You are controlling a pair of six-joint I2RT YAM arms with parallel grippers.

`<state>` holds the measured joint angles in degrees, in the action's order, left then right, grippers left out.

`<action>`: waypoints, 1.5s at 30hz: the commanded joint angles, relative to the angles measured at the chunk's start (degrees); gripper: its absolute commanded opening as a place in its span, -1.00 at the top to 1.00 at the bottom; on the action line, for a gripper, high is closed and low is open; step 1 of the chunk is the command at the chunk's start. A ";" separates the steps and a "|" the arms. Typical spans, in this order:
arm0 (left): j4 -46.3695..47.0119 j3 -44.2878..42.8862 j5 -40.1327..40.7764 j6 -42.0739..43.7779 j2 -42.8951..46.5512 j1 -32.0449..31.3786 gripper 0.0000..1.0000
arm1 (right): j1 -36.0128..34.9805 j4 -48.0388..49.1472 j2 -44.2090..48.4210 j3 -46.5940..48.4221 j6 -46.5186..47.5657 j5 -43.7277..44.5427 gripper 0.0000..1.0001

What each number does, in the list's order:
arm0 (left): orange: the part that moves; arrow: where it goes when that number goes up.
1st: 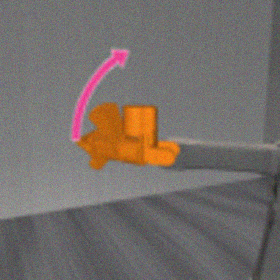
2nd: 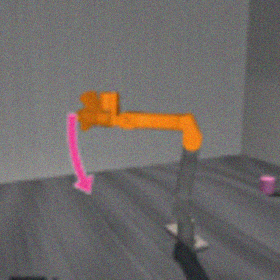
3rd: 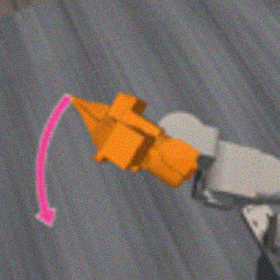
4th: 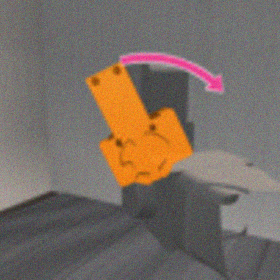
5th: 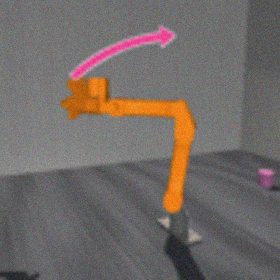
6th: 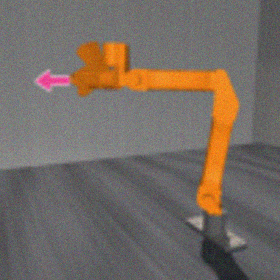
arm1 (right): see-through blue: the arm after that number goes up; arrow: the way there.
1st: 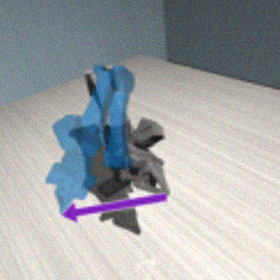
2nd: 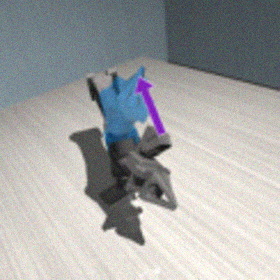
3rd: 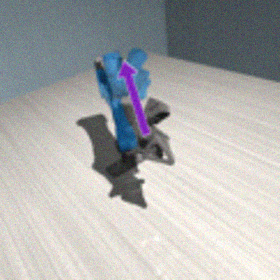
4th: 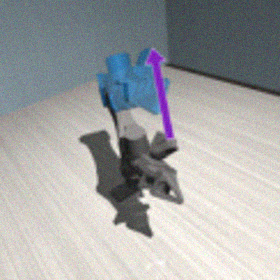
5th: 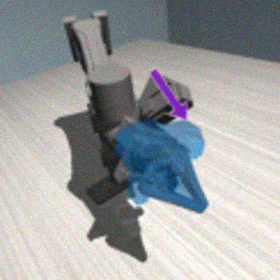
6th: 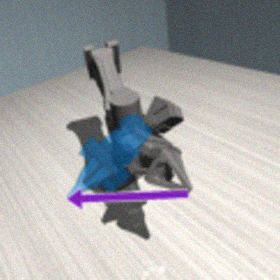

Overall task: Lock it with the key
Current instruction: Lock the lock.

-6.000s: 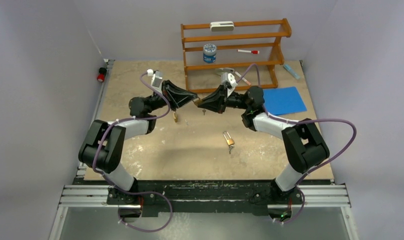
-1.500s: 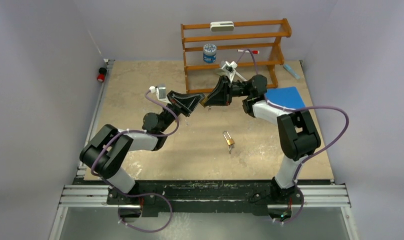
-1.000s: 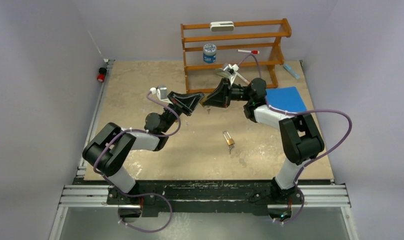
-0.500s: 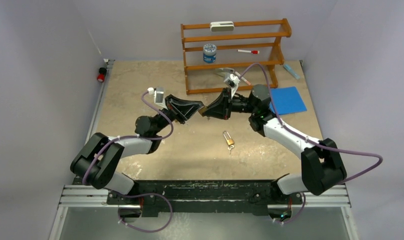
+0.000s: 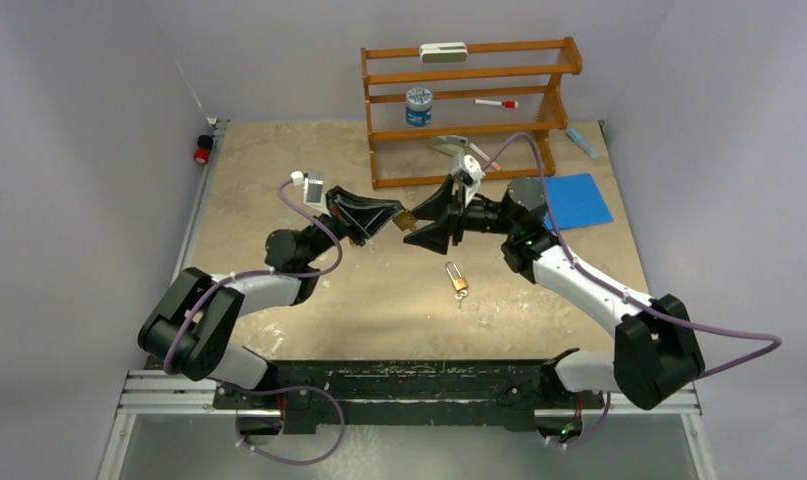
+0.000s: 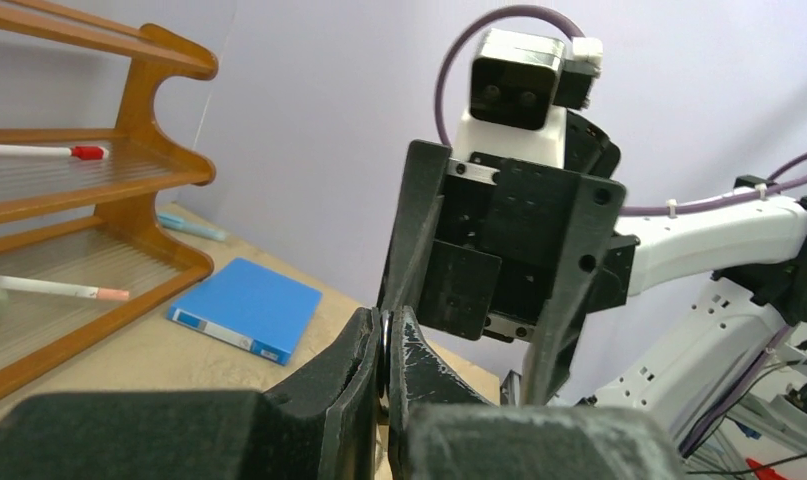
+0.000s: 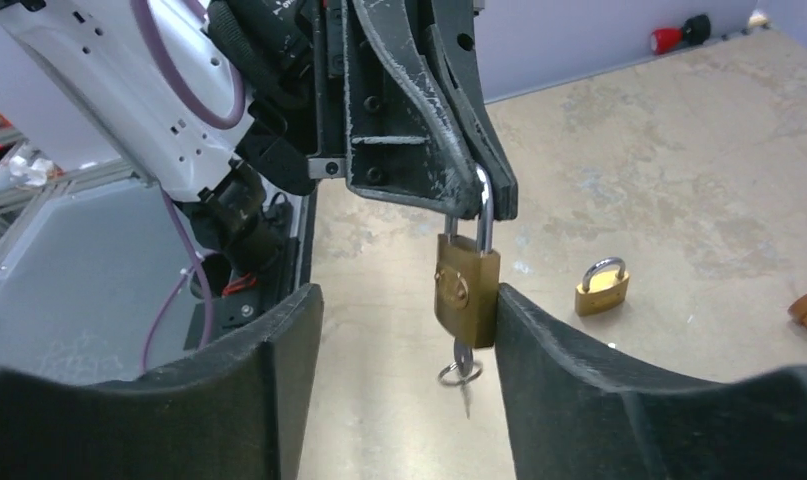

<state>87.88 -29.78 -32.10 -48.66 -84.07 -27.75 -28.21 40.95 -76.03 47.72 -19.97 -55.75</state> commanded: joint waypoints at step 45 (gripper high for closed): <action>0.06 -2.34 1.08 4.77 9.55 1.86 1.00 | -0.22 35.91 -9.68 -1.28 -8.77 2.59 -0.23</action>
<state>83.24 -29.78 -30.87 -42.92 -74.52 -26.26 -28.23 74.00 -85.97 43.48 -28.60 -53.08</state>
